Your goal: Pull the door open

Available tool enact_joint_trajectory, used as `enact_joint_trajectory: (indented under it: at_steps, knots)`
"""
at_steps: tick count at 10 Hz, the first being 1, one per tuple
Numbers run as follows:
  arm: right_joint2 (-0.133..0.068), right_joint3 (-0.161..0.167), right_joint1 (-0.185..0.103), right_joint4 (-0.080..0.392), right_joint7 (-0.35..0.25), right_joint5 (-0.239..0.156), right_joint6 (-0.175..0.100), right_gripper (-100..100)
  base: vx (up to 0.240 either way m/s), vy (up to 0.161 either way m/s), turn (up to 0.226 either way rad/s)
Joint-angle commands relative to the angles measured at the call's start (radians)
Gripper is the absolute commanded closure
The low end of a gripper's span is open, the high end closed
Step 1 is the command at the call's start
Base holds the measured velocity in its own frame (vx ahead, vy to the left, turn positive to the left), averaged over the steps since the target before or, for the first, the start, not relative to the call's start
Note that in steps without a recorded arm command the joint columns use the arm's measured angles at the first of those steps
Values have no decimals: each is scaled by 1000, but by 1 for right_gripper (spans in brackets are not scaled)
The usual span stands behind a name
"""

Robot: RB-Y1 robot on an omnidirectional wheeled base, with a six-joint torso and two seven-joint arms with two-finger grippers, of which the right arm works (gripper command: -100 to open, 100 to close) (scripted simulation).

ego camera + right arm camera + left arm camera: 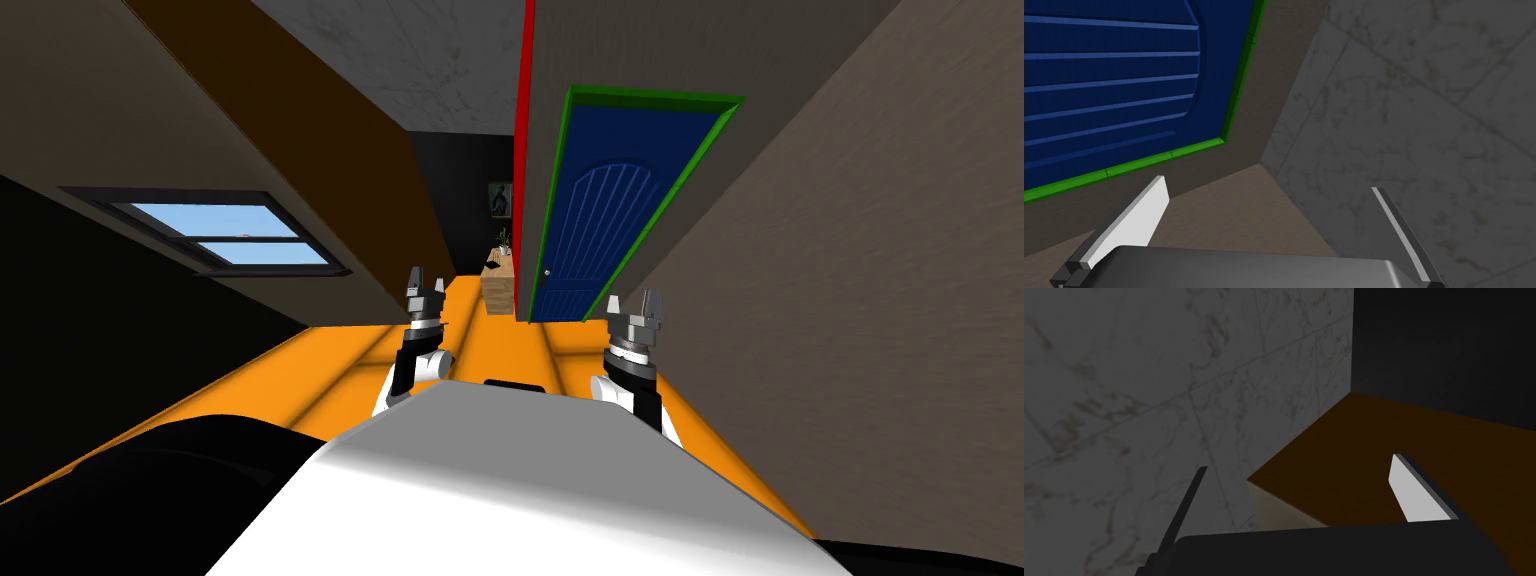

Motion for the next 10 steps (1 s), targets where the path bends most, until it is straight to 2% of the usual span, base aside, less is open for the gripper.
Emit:
enact_joint_trajectory:
  at_steps: [1, 6, 10]
  knots:
    - [-13, 0, -13, 32, 28, 20, 5, -100, 91, -9, -29]
    - [-55, 1, -63, 152, 132, 96, 22, -100, 185, 2, -13]
    - [-79, 2, -94, 227, 197, 144, 32, -100, 107, 3, -11]
